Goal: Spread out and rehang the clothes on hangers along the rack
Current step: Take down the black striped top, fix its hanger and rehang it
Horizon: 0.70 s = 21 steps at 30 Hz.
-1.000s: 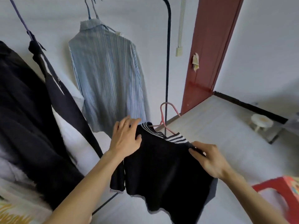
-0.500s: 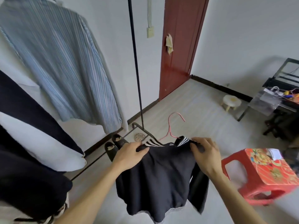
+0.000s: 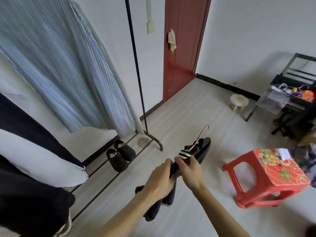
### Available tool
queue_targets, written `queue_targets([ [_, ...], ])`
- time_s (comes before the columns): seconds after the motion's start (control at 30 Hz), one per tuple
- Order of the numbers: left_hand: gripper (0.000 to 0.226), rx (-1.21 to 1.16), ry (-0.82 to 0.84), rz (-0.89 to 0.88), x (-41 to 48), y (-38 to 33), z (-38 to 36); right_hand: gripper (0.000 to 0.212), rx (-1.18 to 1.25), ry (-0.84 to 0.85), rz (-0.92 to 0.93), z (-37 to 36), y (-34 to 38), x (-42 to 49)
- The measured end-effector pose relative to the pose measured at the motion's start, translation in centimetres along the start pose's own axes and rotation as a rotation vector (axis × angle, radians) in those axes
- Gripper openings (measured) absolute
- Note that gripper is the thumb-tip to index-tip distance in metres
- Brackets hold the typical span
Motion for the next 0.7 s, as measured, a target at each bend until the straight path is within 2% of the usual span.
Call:
queue_targets([
  [0.1, 0.019, 0.038, 0.075, -0.029, -0.5, 0.3, -0.2, 0.026, -0.078, 0.03, 0.002, -0.1, -0.3, 0.9],
  [0.23, 0.029, 0.069, 0.208, -0.042, -0.5, 0.3, 1.2, 0.014, -0.087, -0.039, 0.001, 1.1, 0.8, 0.7],
  [0.33, 0.026, 0.098, 0.143, -0.087, 0.6, 0.1, 3.9, 0.012, -0.09, -0.059, 0.034, 2.4, 1.8, 0.2],
  [0.47, 0.042, 0.209, 0.034, -0.128, 2.4, -0.2, 7.3, 0.016, -0.129, -0.039, 0.079, 4.2, 2.9, -0.2],
  [0.7, 0.069, 0.404, -0.105, -0.24, 5.8, -4.3, 10.6, 0.008, -0.337, 0.107, 0.197, 7.3, 5.4, -1.2],
])
Point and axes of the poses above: each hand's wrist, its own x-axis towards the middle knuckle, its own z-axis out of the back of the hand, y = z × x, the point moved 8 cm from there along x, towards the middle knuckle, and after that the axes turned 4 degrees about y, right-handed, at the moved point
